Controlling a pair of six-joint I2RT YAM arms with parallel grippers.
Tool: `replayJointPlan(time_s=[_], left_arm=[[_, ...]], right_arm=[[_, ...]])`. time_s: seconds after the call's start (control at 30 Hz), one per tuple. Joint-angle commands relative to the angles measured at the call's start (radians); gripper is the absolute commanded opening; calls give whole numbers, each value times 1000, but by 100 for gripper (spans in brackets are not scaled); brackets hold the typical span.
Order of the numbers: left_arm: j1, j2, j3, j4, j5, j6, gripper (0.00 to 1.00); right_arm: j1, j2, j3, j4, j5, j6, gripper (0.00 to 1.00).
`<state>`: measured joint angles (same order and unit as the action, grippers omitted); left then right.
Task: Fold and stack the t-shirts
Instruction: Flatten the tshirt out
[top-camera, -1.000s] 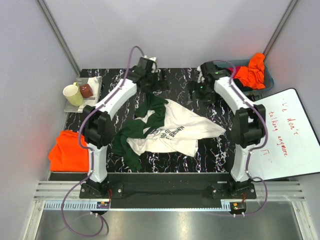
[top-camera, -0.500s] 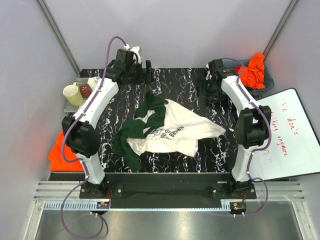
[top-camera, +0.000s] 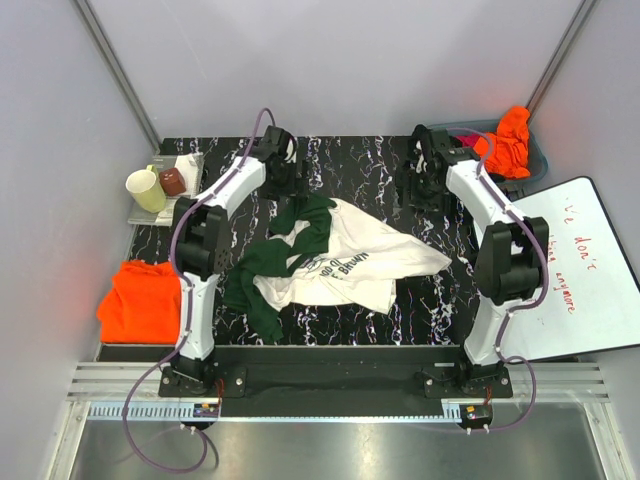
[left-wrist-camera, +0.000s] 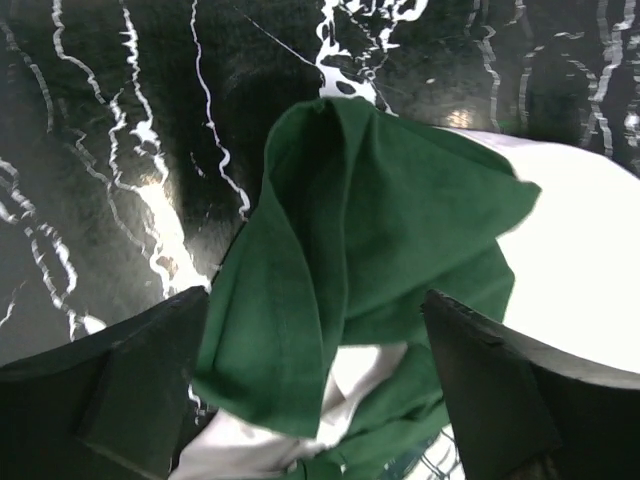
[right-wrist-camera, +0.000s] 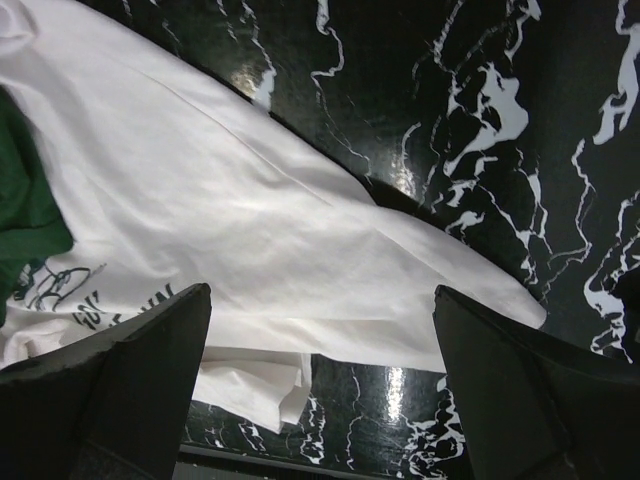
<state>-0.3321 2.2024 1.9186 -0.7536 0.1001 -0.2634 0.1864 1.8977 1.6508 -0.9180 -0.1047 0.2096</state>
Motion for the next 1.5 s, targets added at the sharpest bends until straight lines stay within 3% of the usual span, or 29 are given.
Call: replayJointPlan(time_s=[0.0, 0.03, 0.13, 0.23, 0.27, 0.37, 0.73, 1.23, 1.33, 1.37, 1.47], left_arm=[[2, 37, 111, 17, -8, 13, 84], [2, 48, 120, 17, -4, 13, 74], [2, 88, 161, 17, 1, 9, 57], [5, 128, 198, 17, -8, 12, 33], [7, 140, 201, 17, -13, 10, 18], [21, 143, 201, 17, -17, -2, 0], [38, 65, 186, 36, -39, -2, 0], [59, -24, 140, 33, -88, 21, 0], [65, -32, 140, 33, -88, 23, 0], [68, -35, 140, 33, -89, 23, 0], [73, -43, 137, 31, -91, 24, 0]], right_arm=[[-22, -77, -63, -2, 43, 19, 100], [-24, -83, -74, -2, 51, 17, 100], [-38, -83, -112, -4, 69, 13, 100], [-53, -71, -147, -5, 82, 8, 100], [-60, -66, -166, -4, 88, 7, 100], [-71, -40, -195, -5, 99, -4, 100], [-131, 14, -230, -5, 140, -44, 100], [-177, 116, -232, -19, 42, -18, 99], [-179, 168, -217, -22, -19, -12, 85], [-177, 193, -214, -25, -41, -12, 69], [-179, 224, -204, -27, -105, -13, 41]])
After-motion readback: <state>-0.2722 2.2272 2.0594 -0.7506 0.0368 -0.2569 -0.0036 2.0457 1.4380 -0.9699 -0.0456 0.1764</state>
